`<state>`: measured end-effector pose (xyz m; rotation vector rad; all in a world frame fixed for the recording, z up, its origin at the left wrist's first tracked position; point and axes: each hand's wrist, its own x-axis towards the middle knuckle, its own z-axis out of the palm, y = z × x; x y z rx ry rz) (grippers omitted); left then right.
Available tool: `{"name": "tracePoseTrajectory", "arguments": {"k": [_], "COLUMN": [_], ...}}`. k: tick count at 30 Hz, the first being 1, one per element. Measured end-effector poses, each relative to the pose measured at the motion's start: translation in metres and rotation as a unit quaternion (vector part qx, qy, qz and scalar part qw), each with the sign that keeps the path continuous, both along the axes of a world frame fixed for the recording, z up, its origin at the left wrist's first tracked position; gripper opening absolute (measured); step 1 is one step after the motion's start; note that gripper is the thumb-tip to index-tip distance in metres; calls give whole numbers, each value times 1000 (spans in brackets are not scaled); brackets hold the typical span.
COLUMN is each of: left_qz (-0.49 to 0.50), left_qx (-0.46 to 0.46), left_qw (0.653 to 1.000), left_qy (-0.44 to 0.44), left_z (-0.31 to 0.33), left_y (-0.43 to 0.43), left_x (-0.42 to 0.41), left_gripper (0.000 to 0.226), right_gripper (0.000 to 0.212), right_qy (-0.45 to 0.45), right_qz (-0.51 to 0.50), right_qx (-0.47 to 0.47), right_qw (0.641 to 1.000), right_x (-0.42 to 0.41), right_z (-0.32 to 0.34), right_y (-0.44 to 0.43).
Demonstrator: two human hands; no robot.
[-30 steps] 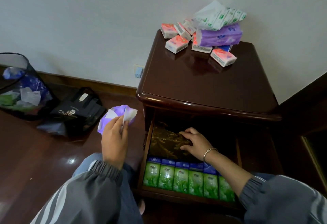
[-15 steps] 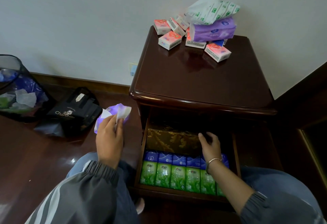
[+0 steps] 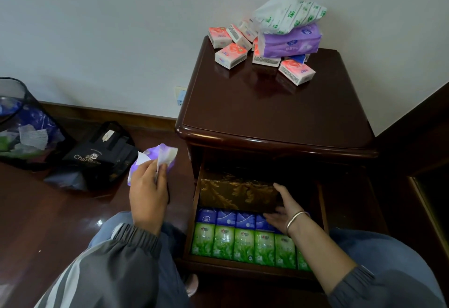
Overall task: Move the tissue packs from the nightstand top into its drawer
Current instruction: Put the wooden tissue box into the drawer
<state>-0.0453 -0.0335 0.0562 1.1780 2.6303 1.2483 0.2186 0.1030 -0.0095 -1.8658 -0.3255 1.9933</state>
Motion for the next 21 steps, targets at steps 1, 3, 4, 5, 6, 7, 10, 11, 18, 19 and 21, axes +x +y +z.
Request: {"name": "tracePoseTrajectory", "arguments": {"k": [1,3,4,5,6,7,10,11,18,19,21], "left_qz": [2,7,8,8,6,4,3,6,5,5,4], "left_qx": [1,3,3,2,1,0,-1,-2,-6,-8,-11], "left_qw": [1000,1000,1000,1000,1000,1000,1000,1000,1000,1000,1000], "left_qy": [-2,-5,-3,1,7,12,14,10,6,6,4], "left_z": [0,0,0,0,1,1,0,0,-1,-1,-1], "left_y": [0,0,0,0,0,0,1,1,1,1,1], "left_x": [0,-1,-1,-2,-1,-1,-1,-1,0,0,-1], "left_gripper": [19,19,19,18,18,17,17,17,19,19,20], "right_gripper": [76,73,73,72,71,71,72,72,66,60,51], "right_qy": [-9,-29,-33,-35,-35,-33,-23,-21,-42,-48,-58], "right_qz": [-8,-13,-14,-16,-18,-20,-21,-20,56,76,118], "right_qx": [20,56,69,78,83,87,89,89,122,131,144], "right_qw": [1000,998,997,996,996,995,996,996,990,987,981], "right_x": [-2,-5,-7,-9,-10,-11,-13,-14,0,5,12], "right_z": [-1,-1,-2,-3,-5,-7,-14,-16,-26,-26,-27], "right_y": [1,6,7,9,11,13,17,18,23,24,25]}}
